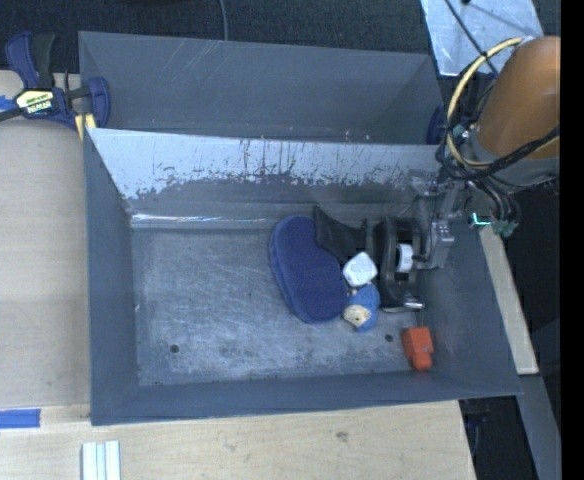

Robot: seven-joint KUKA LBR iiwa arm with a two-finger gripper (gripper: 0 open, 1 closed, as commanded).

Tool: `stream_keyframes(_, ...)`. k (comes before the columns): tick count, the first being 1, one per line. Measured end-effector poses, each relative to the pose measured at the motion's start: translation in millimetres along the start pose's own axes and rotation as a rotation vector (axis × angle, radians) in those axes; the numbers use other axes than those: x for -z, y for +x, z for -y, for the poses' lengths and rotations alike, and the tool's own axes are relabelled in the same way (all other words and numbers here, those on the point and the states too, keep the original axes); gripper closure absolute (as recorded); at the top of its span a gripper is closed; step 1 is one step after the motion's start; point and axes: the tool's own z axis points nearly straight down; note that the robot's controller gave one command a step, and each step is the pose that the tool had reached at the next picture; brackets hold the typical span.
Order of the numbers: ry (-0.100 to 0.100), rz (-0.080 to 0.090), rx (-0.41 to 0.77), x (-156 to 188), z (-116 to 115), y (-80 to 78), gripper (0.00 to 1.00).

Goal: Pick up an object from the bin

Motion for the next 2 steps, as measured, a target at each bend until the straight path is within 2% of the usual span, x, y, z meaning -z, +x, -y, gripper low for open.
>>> stream_keyframes(1, 0.001, 0.008, 0.05, -92.7, -59.5, 1.8, 0.0)
stream_keyframes(2, 0.001, 0.015, 0.048, -88.5, -58.2, -0.2, 1.0)
